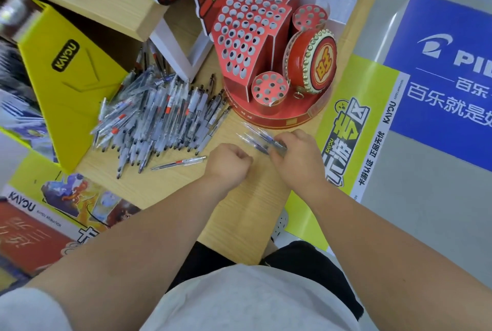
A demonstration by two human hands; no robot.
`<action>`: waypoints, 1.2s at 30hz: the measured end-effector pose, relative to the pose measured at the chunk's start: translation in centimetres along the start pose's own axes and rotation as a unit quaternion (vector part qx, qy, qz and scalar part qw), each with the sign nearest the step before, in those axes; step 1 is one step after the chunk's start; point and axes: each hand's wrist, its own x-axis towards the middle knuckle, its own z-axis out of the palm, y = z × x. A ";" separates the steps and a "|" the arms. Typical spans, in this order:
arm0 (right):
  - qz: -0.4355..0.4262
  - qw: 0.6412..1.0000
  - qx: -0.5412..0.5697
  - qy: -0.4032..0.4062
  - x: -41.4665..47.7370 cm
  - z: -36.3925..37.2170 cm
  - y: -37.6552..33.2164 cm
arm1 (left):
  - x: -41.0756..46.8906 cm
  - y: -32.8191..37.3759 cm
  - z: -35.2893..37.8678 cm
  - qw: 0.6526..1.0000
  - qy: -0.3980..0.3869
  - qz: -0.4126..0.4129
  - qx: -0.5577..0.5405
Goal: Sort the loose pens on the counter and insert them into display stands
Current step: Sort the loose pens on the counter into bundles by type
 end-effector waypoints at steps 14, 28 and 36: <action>-0.019 0.994 0.065 -0.082 0.6 4.7 -15.3 | 1.7 -5.1 -20.4 0.959 0.205 0.142 0.136; 0.092 0.991 0.080 -0.061 4.7 9.4 -26.8 | 7.3 -9.3 -27.5 0.914 0.127 0.206 0.327; 0.169 0.985 0.009 -0.041 7.0 12.1 -28.9 | 8.6 -10.2 -28.3 0.909 0.126 0.223 0.329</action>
